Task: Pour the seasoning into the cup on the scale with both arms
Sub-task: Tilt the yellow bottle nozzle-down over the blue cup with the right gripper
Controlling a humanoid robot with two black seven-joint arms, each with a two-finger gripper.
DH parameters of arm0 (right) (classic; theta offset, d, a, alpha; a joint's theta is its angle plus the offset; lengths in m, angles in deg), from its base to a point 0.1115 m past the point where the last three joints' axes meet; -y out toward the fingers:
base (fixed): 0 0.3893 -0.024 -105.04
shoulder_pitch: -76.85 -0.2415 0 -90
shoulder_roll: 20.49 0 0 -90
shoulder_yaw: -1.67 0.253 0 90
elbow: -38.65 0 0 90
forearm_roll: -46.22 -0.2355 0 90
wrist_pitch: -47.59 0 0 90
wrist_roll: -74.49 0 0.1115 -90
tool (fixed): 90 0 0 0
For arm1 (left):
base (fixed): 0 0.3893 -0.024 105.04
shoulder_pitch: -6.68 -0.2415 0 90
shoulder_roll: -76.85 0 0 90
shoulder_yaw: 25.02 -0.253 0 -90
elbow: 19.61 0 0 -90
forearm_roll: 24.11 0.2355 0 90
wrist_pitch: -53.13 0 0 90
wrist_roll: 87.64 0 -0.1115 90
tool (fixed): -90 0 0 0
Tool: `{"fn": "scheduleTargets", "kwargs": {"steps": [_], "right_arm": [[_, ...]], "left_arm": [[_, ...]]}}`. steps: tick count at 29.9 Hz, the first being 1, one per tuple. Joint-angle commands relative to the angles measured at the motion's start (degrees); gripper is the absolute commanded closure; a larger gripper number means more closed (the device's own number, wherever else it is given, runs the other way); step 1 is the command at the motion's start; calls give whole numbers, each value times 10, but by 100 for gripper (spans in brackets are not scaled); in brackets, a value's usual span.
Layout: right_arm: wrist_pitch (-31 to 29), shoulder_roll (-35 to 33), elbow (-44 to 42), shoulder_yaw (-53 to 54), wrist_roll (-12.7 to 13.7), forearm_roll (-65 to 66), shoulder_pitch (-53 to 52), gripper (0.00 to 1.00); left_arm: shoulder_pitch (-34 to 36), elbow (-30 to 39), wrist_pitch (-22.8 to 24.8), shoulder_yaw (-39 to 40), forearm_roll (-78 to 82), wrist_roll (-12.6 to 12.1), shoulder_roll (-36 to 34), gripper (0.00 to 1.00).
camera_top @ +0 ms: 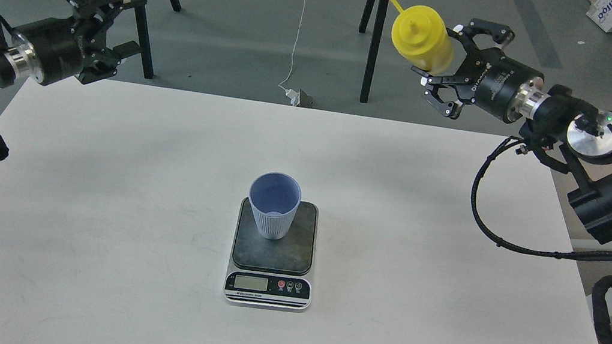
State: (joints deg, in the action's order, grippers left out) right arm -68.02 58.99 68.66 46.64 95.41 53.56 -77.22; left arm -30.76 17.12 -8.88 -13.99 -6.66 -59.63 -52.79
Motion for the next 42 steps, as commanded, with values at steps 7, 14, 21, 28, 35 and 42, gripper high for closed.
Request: {"fn": "scheduleTargets", "kwargs": {"steps": [7, 14, 21, 28, 35, 42], "right_arm": [[118, 47, 122, -95, -76, 333, -42, 98], [131, 79, 167, -131, -83, 518, -43, 98], [143, 102, 172, -181, -107, 605, -43, 98], [192, 105, 171, -247, -122, 624, -43, 98], [202, 105, 170, -261, -127, 661, -42, 98], [203, 105, 164, -252, -125, 656, -42, 98]], "left_arm": [[-114, -20, 0, 109, -65, 0, 18, 0], [-131, -19, 0, 120, -66, 0, 21, 0], [-136, -19, 0, 121, -67, 0, 20, 0], [-144, -20, 0, 121, -66, 0, 20, 0], [-145, -20, 0, 120, -65, 0, 21, 0], [-149, -20, 0, 119, -65, 0, 22, 0]]}}
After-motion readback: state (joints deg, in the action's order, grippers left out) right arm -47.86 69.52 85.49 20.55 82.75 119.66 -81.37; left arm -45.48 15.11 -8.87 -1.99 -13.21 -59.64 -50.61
